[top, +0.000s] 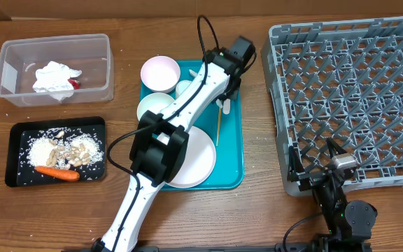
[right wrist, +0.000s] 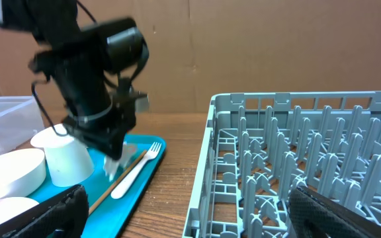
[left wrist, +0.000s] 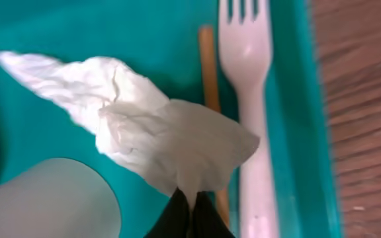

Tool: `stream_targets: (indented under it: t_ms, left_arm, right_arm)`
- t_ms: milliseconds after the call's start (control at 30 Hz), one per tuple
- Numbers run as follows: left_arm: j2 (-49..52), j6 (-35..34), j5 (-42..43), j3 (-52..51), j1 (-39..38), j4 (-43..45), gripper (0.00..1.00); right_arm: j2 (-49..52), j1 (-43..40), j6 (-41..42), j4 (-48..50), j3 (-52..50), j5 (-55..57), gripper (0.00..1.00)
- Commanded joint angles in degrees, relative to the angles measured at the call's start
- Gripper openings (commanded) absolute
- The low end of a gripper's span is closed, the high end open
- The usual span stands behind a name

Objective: Sort waste into correct bins and load items into the dishwasher rack
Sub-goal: 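Reach the left gripper back and grasp the remaining napkin piece, then carry the napkin piece left and drop it into the clear bin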

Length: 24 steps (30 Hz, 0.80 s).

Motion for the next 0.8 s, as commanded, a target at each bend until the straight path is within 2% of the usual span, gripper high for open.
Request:
stream_targets:
  t_ms: [0, 233, 333, 467, 667, 767]
  left_arm:
    - [0.3, 0.5, -0.6, 5.7, -0.1, -1.7, 0.04]
    - [-0.1, -0.6, -0.9, 17.0, 0.2, -7.1, 0.05]
    - [-0.1, -3.4, -4.2, 22.8, 2.0, -9.8, 0.04]
    - [-0.1, -7.6, -6.1, 30.7, 9.0, -14.1, 0.04]
    - [-0.1, -14.3, -1.7, 33.0, 21.3, -18.4, 0.04]
    - [0.0, -16.9, -1.6, 32.0, 28.9, -19.8, 0.12]
  right_arm:
    - [-0.4, -0.2, 0.0, 0.4, -0.6, 0.2, 1.00]
    - [-0.4, -0.2, 0.0, 0.4, -0.6, 0.2, 1.00]
    - [-0.4, -0.2, 0.0, 0.4, -0.6, 0.2, 1.00]
    - [-0.4, -0.2, 0.0, 0.4, -0.6, 0.2, 1.00]
    - [-0.4, -0.2, 0.0, 0.4, -0.6, 0.2, 1.00]
    - [-0.4, -0.2, 0.0, 0.4, -0.6, 0.2, 1.00]
